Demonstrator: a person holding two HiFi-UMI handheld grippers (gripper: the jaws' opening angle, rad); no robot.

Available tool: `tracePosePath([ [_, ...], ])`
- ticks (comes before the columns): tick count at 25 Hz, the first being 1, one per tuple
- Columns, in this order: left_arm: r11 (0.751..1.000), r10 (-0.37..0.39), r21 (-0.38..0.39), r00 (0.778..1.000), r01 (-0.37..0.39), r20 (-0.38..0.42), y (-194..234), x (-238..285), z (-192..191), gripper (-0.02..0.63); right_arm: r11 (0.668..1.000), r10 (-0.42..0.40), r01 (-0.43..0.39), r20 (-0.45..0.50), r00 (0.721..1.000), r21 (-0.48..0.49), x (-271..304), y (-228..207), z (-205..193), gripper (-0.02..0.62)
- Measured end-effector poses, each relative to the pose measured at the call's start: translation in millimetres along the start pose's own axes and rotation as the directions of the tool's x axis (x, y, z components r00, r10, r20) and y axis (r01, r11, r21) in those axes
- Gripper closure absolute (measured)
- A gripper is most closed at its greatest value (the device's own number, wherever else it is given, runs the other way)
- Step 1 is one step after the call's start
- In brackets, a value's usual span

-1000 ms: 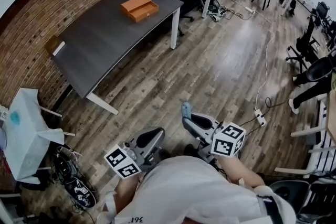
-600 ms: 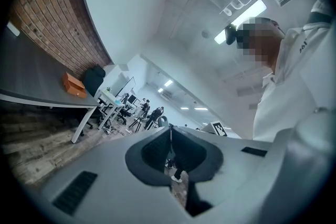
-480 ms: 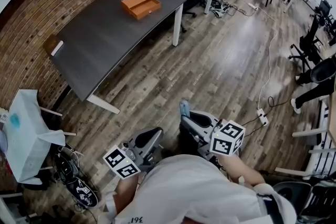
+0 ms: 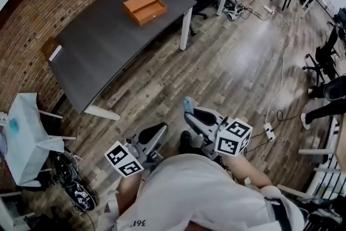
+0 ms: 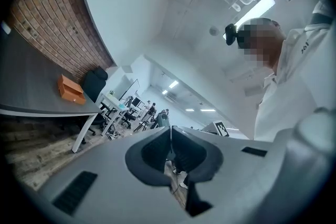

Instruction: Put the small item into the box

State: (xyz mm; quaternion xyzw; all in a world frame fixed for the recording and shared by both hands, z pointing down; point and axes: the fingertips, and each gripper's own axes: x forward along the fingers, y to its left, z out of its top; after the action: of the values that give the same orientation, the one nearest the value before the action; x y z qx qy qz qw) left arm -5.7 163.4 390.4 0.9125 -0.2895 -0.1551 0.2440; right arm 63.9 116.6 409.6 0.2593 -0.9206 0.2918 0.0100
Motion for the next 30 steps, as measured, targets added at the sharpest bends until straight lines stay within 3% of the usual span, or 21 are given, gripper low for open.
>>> tracePosePath([
  [9, 0.999, 0.049, -0.002, 0.999, -0.049, 0.015, 38.3, 72.9, 8.8, 0.588, 1.000, 0.031, -0.031, -0.046, 0.998, -0.002, 3.9, -74.5, 37.8, 0.506],
  [16, 0.998, 0.063, -0.006, 0.998, -0.063, 0.000, 60.2, 97.1, 14.7, 0.588, 0.999, 0.054, -0.053, -0.053, 0.997, 0.013, 16.4, -96.4, 51.7, 0.506],
  [25, 1.000, 0.016, -0.004, 1.000, -0.016, -0.020, 114.7, 118.2, 41.9, 0.588, 1.000, 0.007, -0.006, -0.046, 0.999, 0.010, 57.5, -131.5, 70.9, 0.506],
  [30, 1.000, -0.007, 0.015, 1.000, 0.008, -0.025, 164.0, 125.3, 82.0, 0.588, 1.000, -0.024, 0.024, -0.028, 0.999, 0.016, 105.9, -153.7, 96.6, 0.506],
])
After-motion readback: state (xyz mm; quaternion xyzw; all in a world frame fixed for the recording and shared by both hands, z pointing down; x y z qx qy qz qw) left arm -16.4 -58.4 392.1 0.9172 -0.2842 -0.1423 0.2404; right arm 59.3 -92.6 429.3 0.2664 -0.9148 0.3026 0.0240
